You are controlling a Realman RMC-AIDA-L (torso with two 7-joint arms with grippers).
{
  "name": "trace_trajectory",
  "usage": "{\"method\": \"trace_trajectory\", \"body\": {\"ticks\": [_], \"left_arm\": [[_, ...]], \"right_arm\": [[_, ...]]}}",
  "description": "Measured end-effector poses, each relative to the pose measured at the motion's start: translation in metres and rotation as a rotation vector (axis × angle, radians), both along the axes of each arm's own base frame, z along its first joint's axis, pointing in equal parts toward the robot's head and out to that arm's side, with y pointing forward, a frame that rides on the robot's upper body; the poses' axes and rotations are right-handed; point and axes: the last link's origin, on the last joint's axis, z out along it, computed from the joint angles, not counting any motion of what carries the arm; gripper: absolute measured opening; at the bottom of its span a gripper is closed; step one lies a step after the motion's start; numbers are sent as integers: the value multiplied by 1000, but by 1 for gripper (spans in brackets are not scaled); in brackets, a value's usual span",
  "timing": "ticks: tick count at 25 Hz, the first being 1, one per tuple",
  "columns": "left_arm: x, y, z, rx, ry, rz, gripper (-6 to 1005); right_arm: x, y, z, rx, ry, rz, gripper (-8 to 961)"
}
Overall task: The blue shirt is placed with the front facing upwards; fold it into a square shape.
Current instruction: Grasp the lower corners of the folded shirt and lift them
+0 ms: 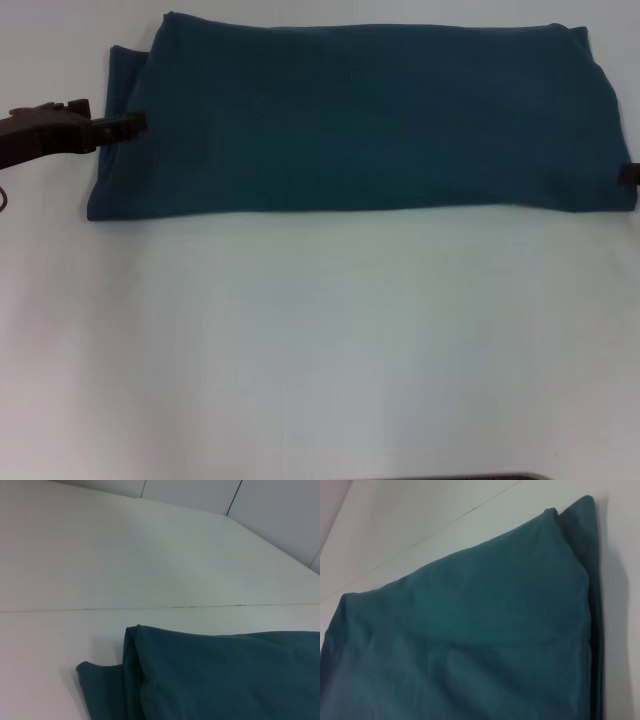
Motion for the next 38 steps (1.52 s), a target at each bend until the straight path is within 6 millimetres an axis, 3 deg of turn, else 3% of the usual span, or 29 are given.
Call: {"method": "trace_trajectory", "body": {"ticks": [19,27,32,38], "left_arm": [[-2,-3,-2,-3,-5,8,936],[-2,-3,-1,-2,-5,10,936],[-3,-3,-2,-4,-5,11,937],[-6,-6,-2,-6,-5,20,937]], "right_arm": [[-5,14,-18,36,-28,9,553],[-4,14,-17,48,-29,8,505],[-2,13,-13,62,-26,2,263],[-2,13,-13,61,-32,6,53]]}}
